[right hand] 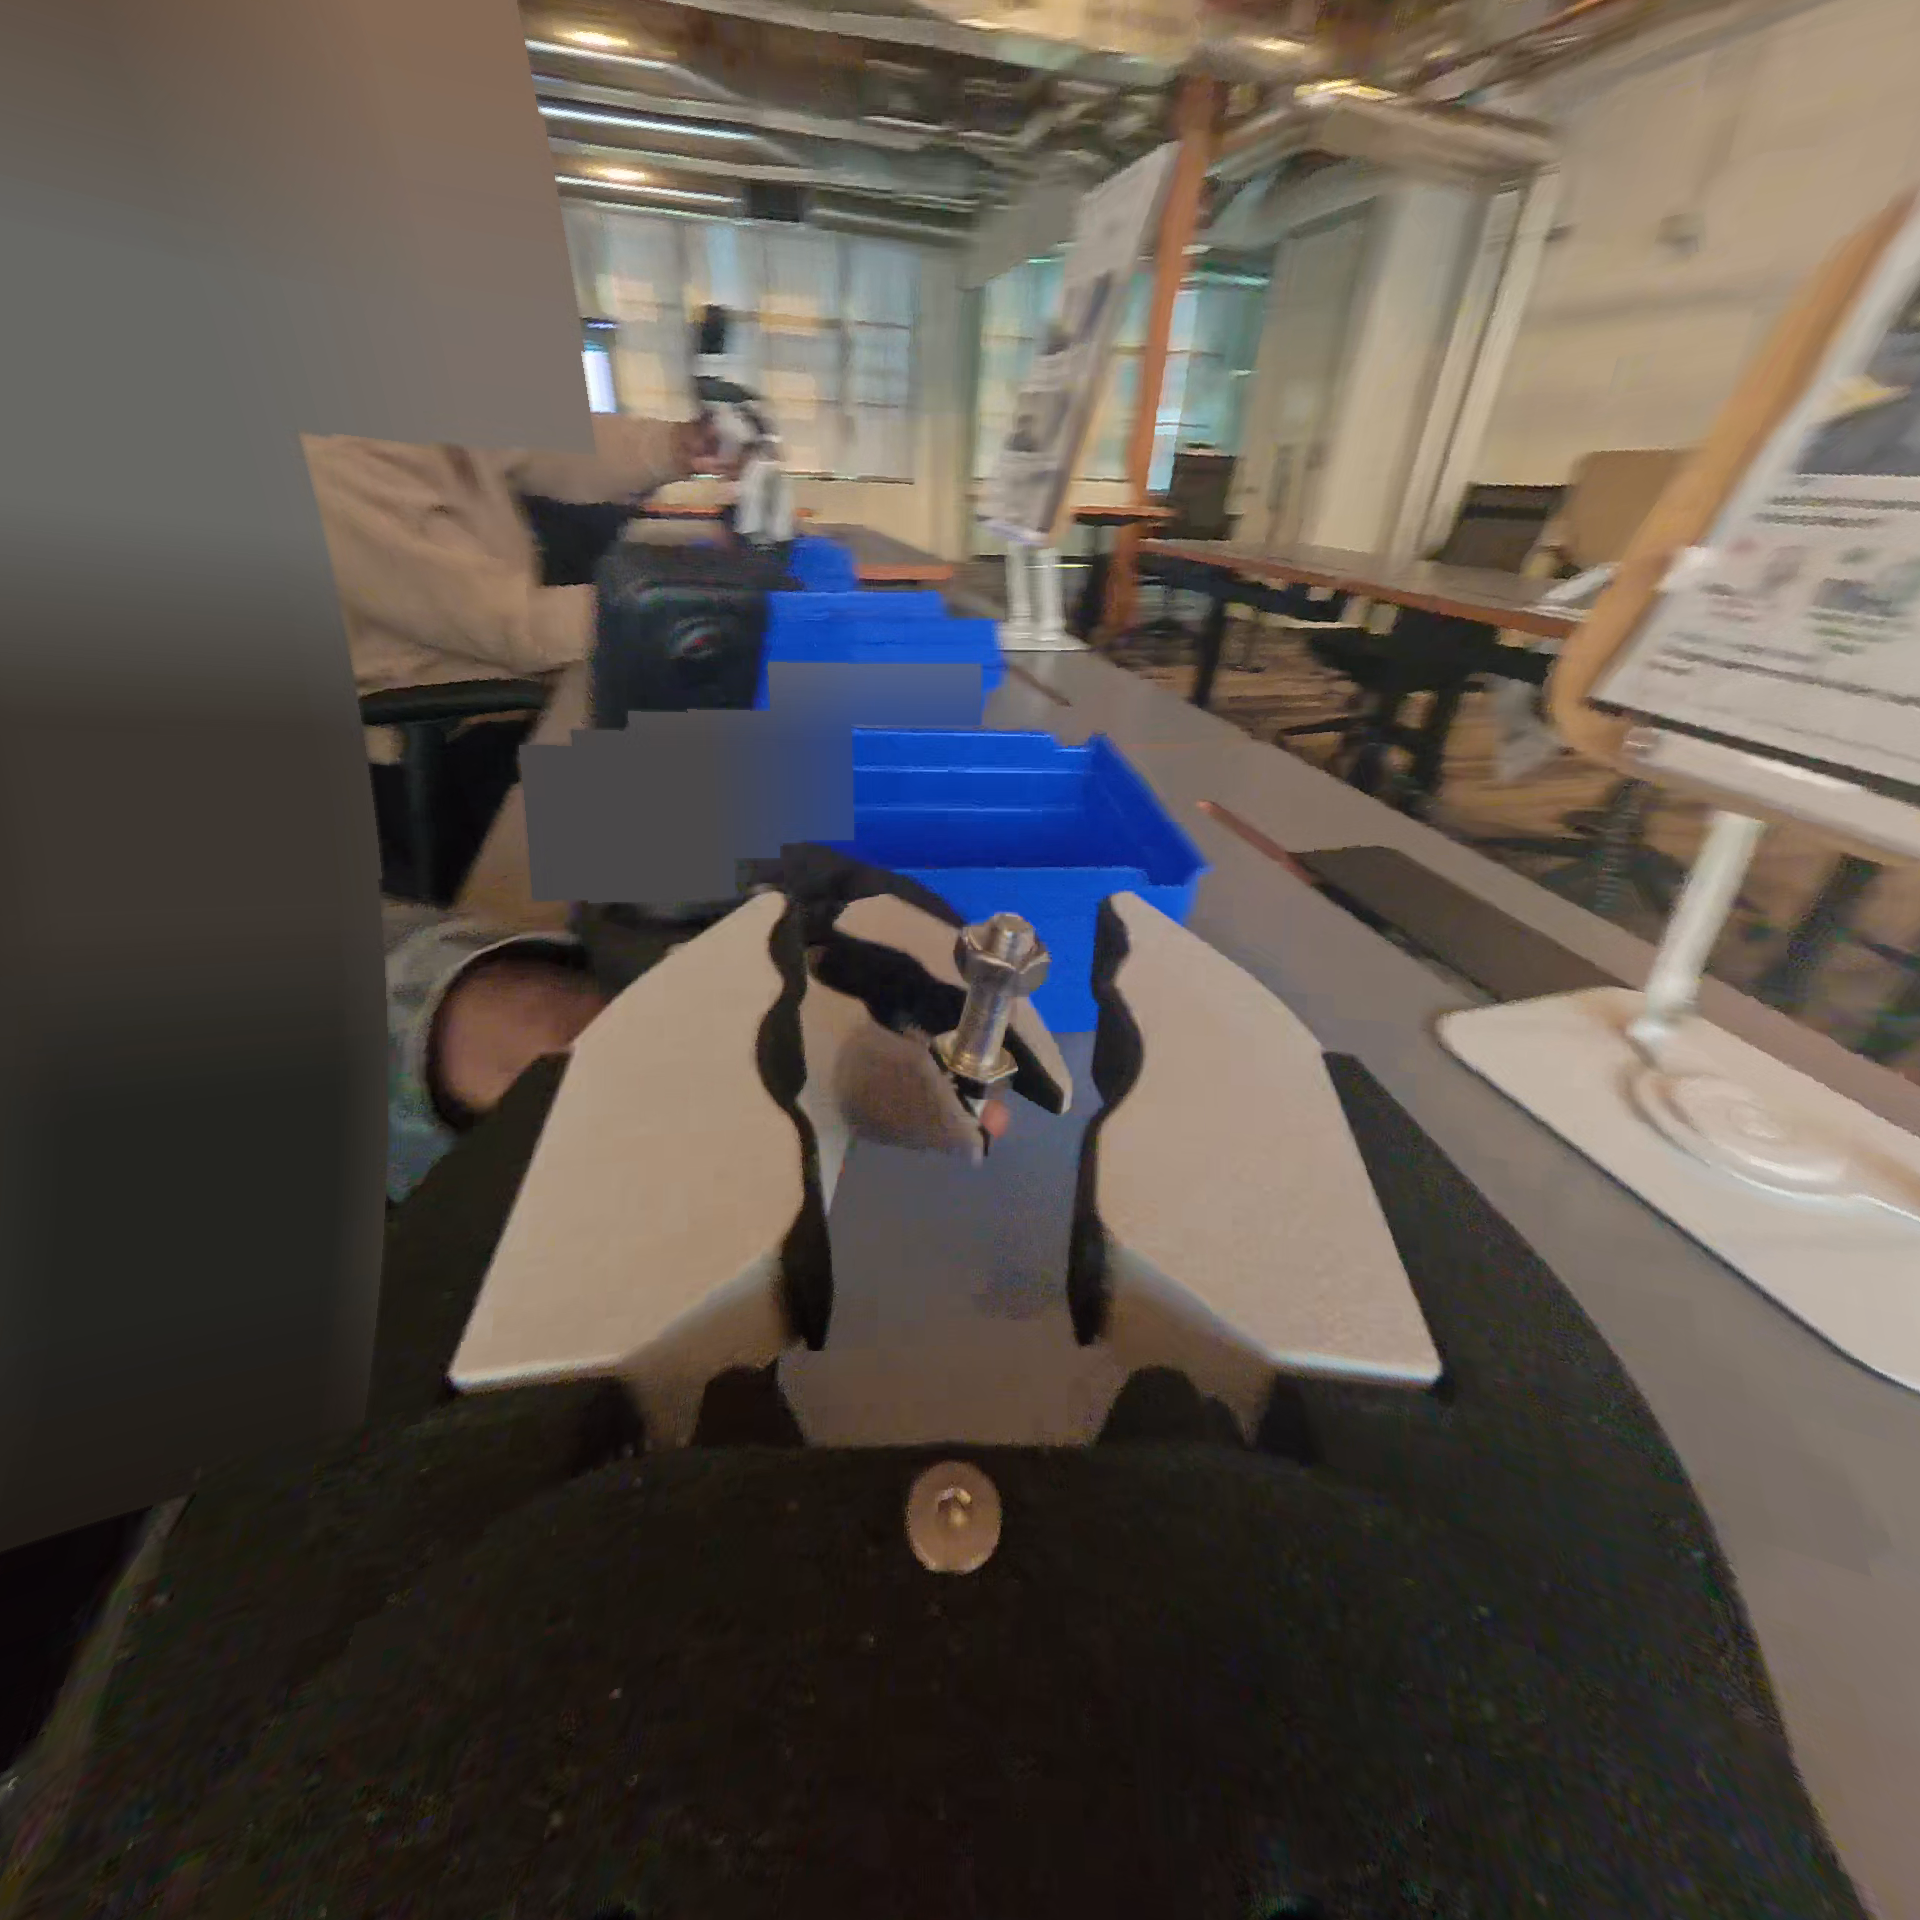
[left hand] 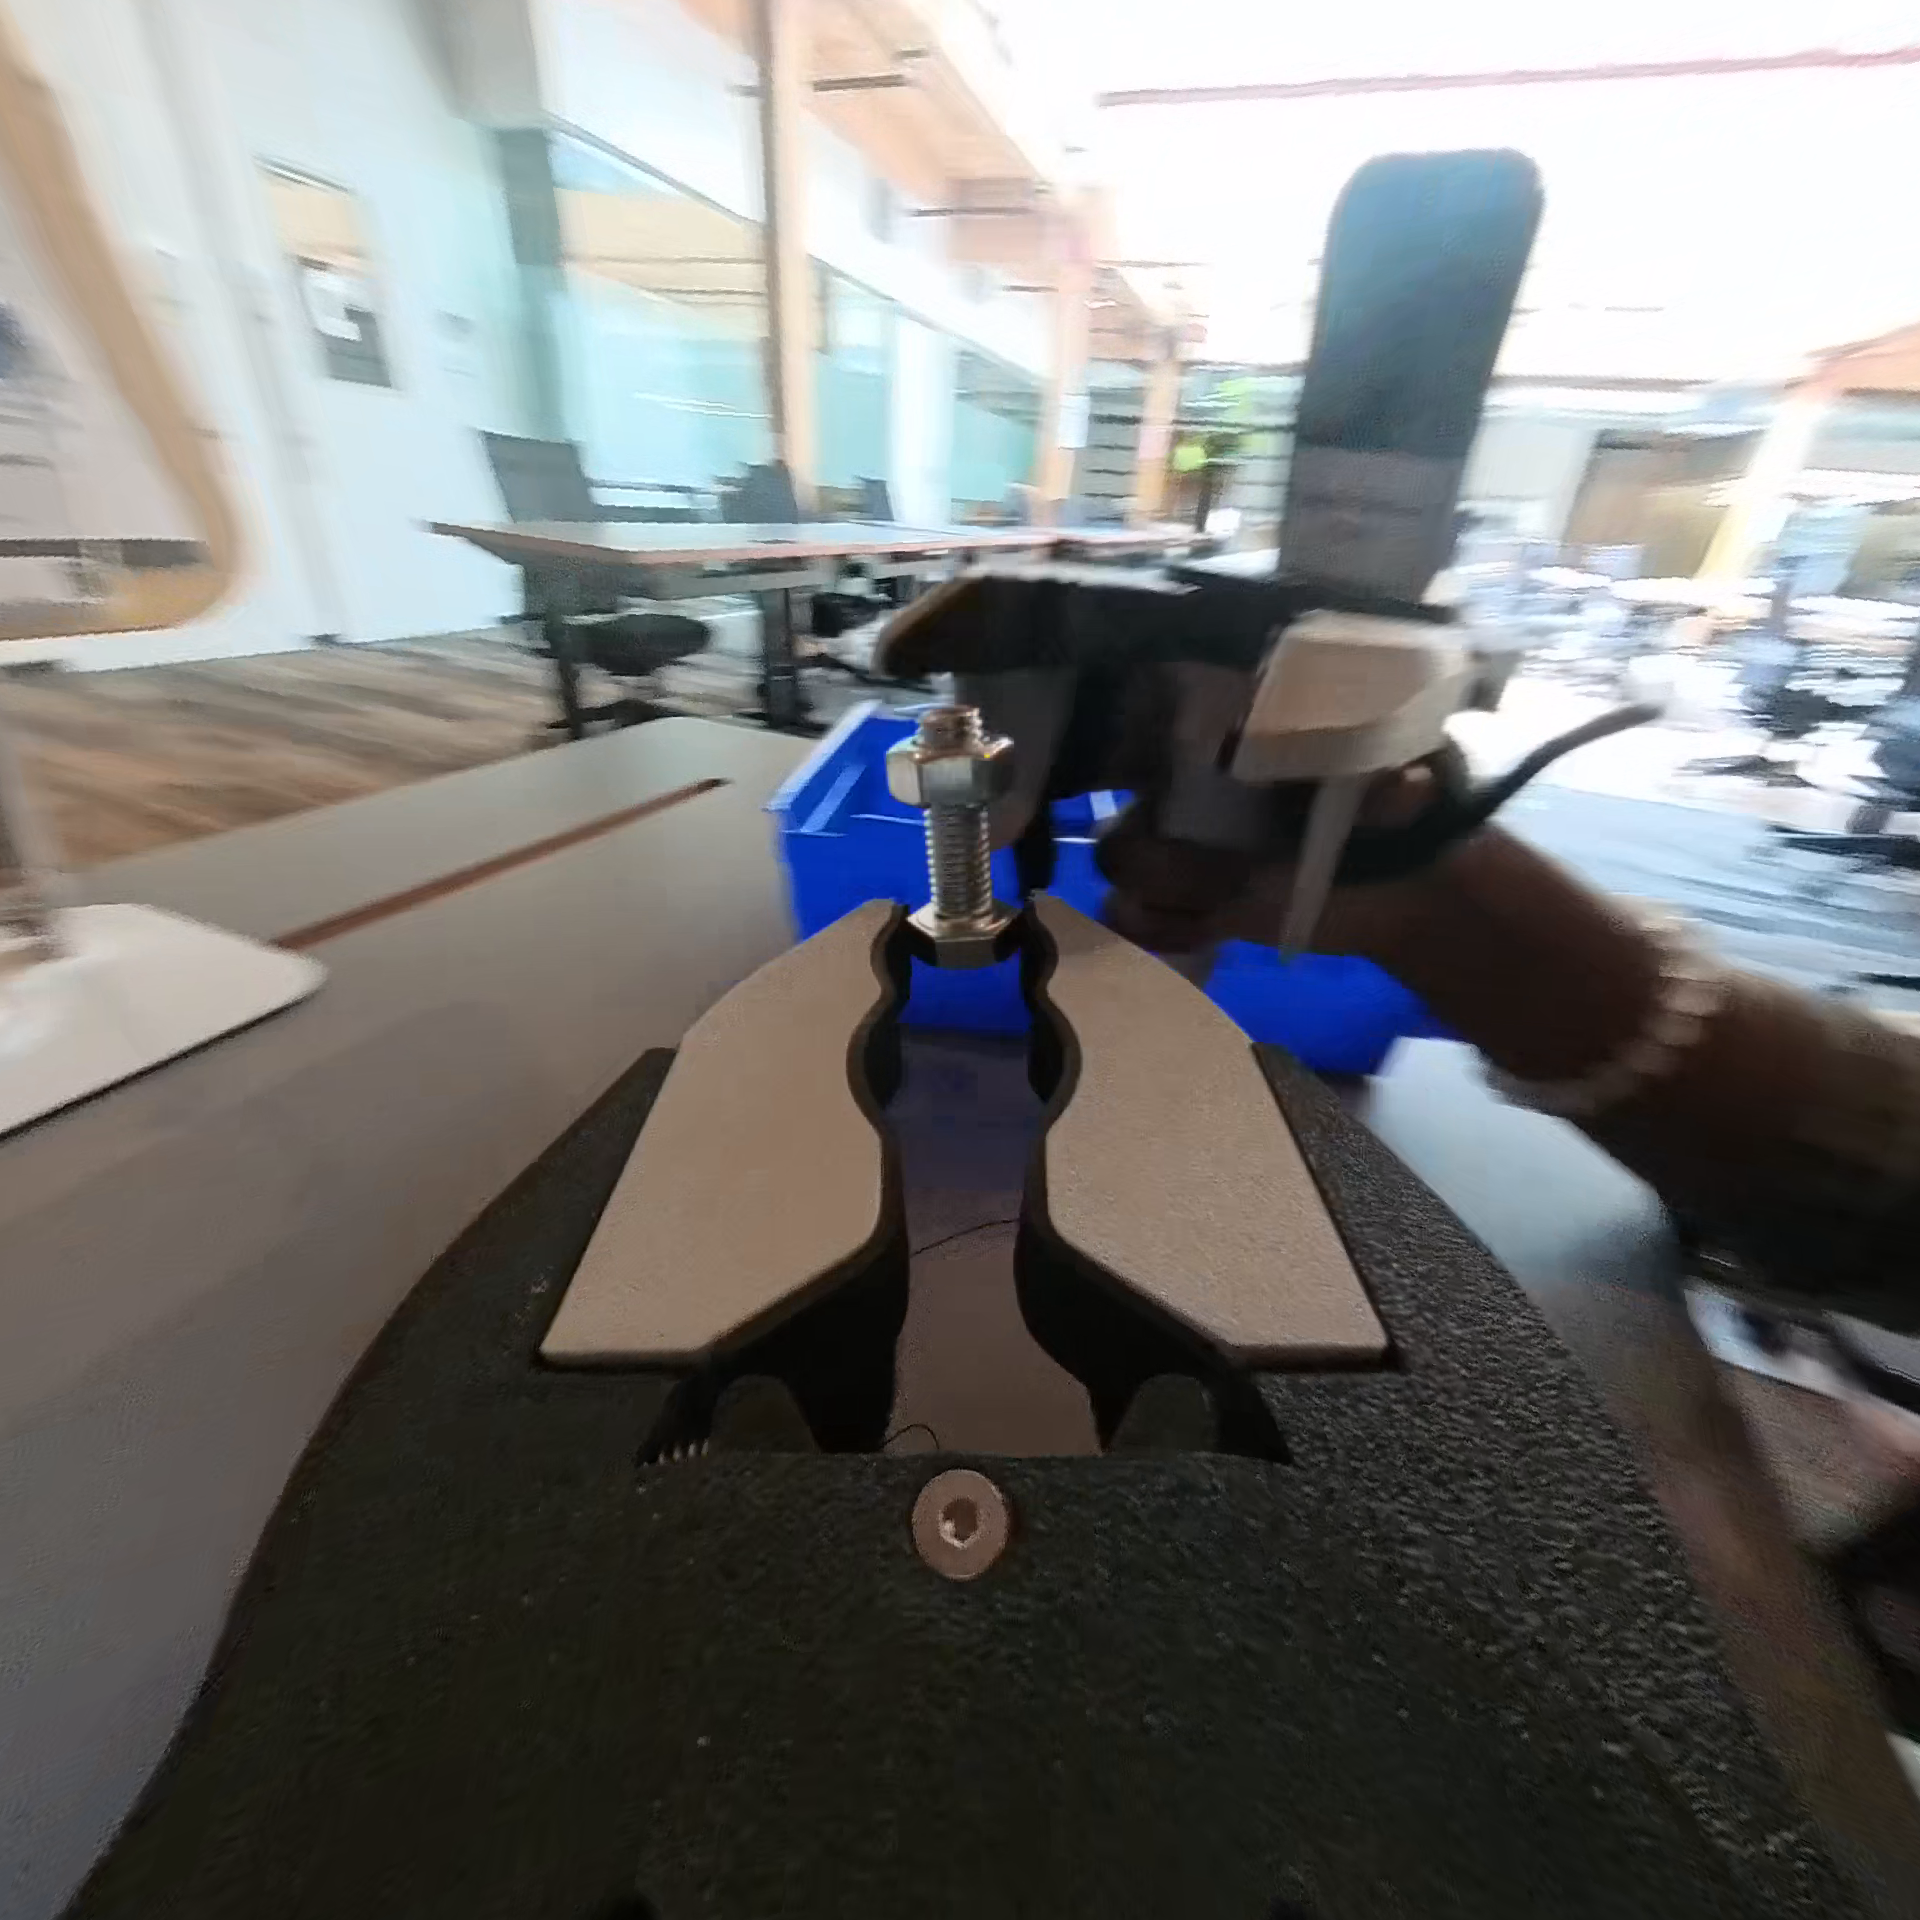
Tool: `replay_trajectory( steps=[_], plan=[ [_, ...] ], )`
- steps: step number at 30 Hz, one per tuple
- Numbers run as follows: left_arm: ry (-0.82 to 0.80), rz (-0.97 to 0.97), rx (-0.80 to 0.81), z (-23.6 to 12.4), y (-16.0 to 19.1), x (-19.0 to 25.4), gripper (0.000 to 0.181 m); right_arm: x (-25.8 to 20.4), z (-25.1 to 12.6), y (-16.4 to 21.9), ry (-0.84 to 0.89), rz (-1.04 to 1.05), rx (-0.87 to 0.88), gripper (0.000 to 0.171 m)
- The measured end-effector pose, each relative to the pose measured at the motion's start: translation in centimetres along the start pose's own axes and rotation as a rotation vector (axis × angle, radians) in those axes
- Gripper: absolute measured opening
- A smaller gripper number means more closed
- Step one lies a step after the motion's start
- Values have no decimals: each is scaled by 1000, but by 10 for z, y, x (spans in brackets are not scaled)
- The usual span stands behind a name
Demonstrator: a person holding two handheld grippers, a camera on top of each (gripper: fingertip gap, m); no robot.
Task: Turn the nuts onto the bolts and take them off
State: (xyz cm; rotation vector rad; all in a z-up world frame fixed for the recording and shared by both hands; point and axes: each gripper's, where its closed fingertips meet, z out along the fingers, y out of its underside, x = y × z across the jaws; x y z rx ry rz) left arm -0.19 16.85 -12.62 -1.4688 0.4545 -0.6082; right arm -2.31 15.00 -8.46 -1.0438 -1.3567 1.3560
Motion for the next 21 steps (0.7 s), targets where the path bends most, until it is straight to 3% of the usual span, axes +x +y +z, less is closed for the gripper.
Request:
replay_trajectory(
  steps=[3, 5, 7, 11, 21],
  plan=[
    [-176, 30, 9, 13, 1, -40, 20, 33, 10, -3, 169, -18, -16, 61],
    [-239, 77, 18, 19, -3, -62, 20, 53, 19, -2, 234, -12, -33, 57],
    [-279, 95, 34, 22, -7, -79, 20, 70, 27, -5, 263, 2, -13, 48],
    [-358, 153, 43, 20, -11, -108, 20, 99, 46, 1, 275, -6, -75, 48],
    [-354, 154, 43, 10, -15, -131, 20, 113, 65, 5, 239, -55, -74, 28]
  ],
)
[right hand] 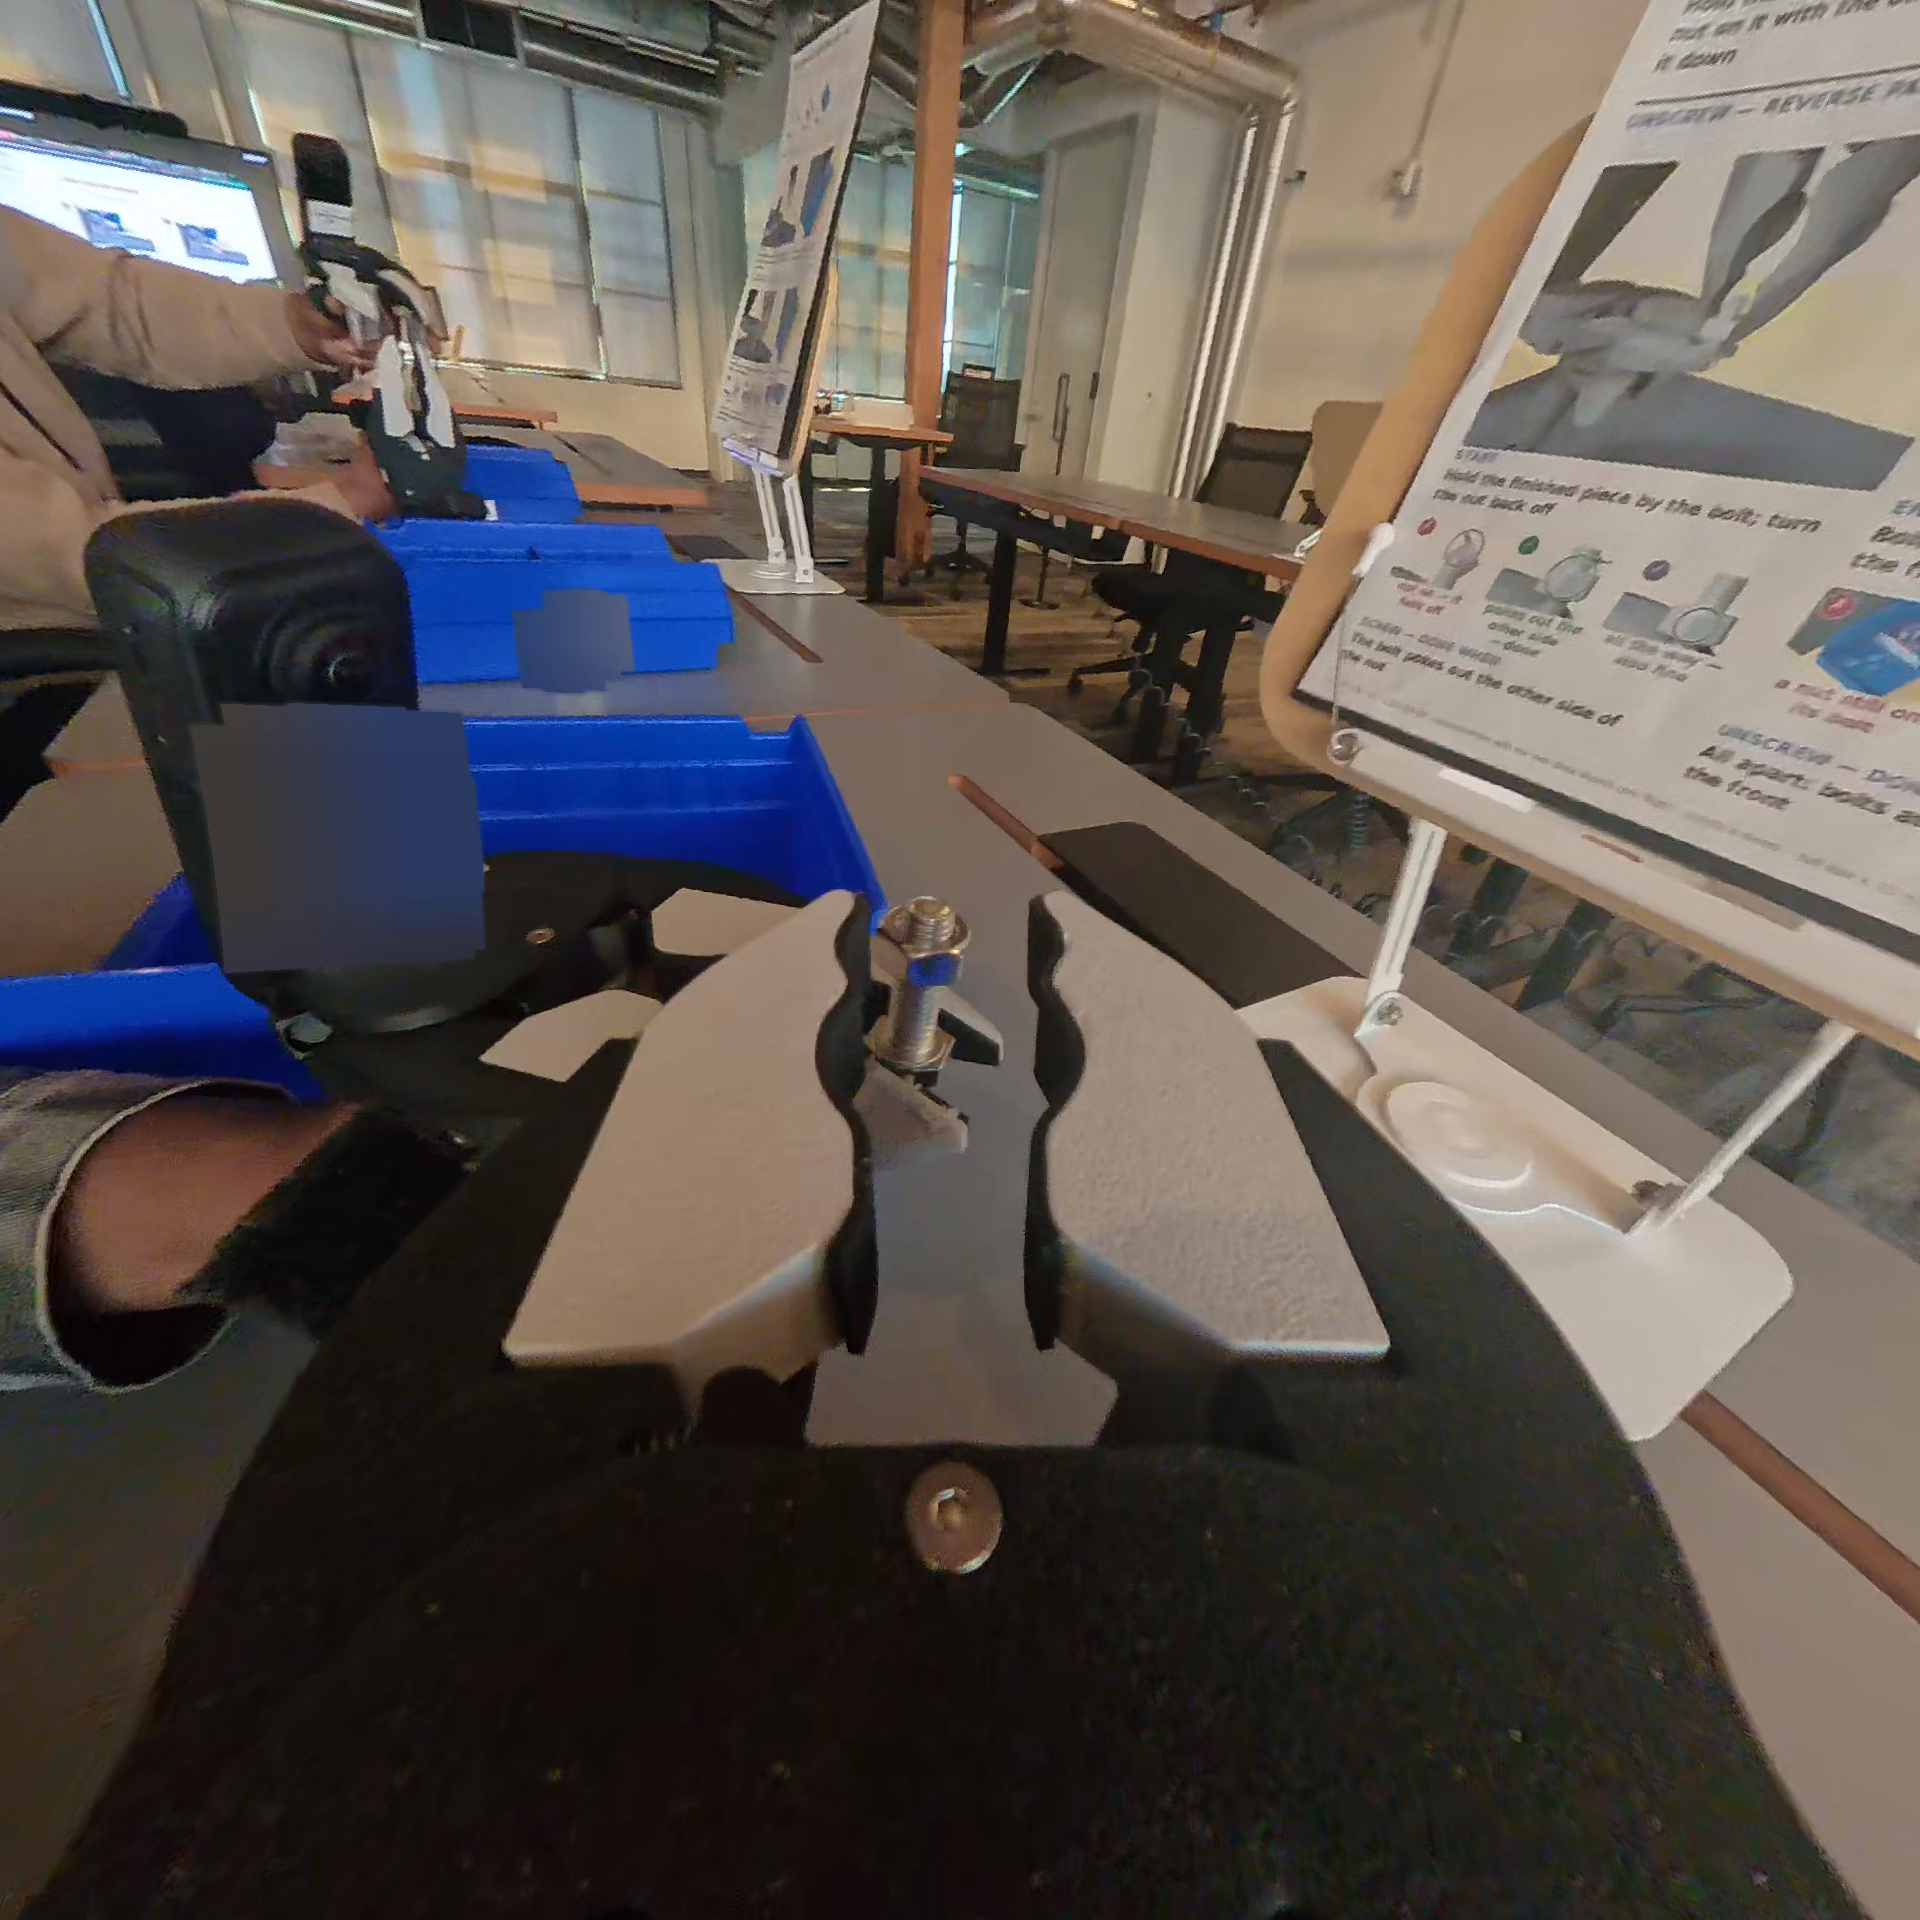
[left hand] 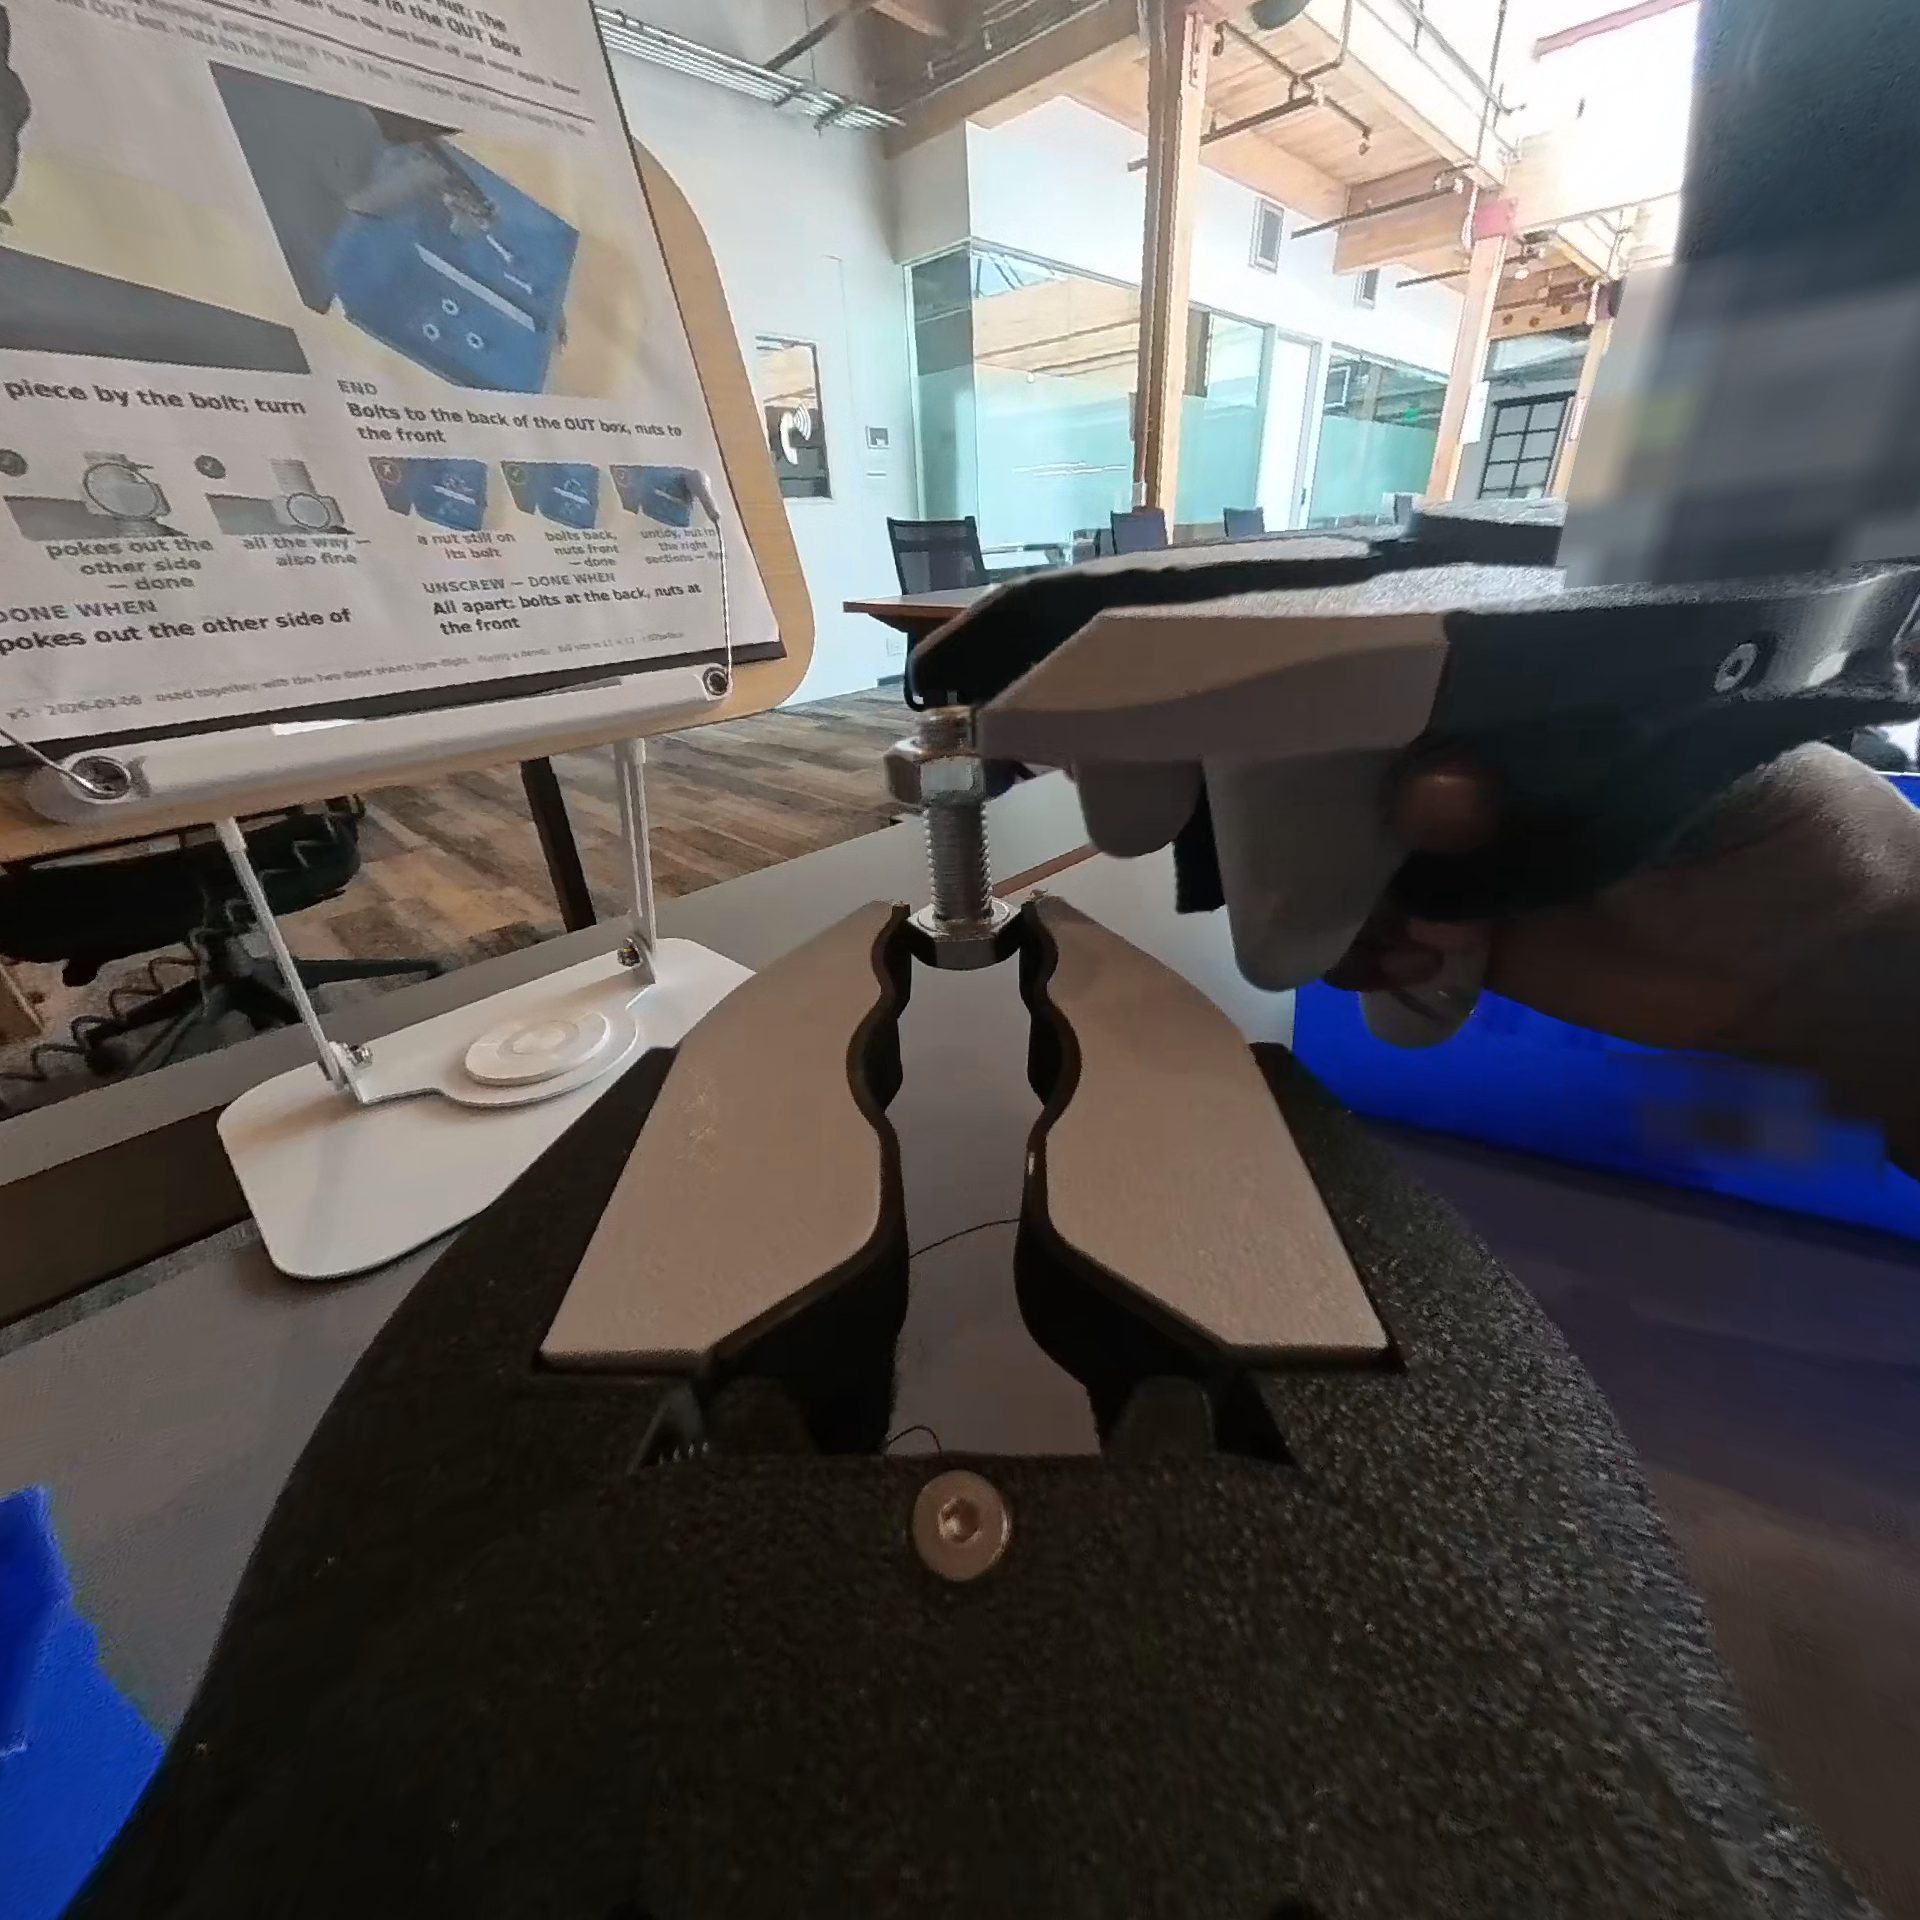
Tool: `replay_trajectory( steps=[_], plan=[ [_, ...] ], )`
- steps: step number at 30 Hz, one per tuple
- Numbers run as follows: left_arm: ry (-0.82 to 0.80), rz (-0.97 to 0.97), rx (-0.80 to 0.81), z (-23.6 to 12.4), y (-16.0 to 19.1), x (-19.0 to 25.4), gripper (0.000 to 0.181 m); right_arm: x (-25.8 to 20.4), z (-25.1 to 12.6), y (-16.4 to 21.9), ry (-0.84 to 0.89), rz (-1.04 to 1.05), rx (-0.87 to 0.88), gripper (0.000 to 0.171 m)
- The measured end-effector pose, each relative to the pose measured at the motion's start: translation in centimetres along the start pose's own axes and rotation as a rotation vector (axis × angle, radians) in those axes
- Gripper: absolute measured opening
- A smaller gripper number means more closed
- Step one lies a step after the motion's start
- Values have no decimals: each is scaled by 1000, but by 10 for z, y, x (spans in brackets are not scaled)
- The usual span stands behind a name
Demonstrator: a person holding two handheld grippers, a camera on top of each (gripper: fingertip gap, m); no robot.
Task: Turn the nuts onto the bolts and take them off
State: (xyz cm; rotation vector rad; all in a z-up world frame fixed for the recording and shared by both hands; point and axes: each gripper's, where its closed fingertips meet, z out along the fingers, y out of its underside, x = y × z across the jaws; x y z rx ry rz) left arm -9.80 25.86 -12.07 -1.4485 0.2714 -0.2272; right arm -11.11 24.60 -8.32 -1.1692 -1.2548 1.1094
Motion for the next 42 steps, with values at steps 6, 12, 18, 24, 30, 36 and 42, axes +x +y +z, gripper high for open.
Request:
replay_trajectory(
  steps=[6, 12, 18, 24, 30, 36, 42],
  plan=[
    [31, -10, 2, -1, -3, 4, 20, -6, 6, 9, -34, -20, -44, 28],
    [36, -37, 26, -5, -10, 2, 20, 5, -7, 5, -35, -18, -33, 17],
    [40, -40, 23, -5, -8, 2, 20, 0, -11, -4, -87, 17, 30, 19],
    [51, -28, 17, -4, -8, 6, 20, -12, 1, 3, -108, 9, -10, 32],
    [55, -32, 26, -5, -11, 6, 20, -5, -6, -1, -90, -5, 3, 23],
    [50, -36, 34, -7, -12, 3, 20, 8, -19, -10, -48, -1, 51, 0],
    [64, -31, 26, -8, -9, 10, 20, -11, -4, -2, -114, -6, -9, 31]
  ],
)
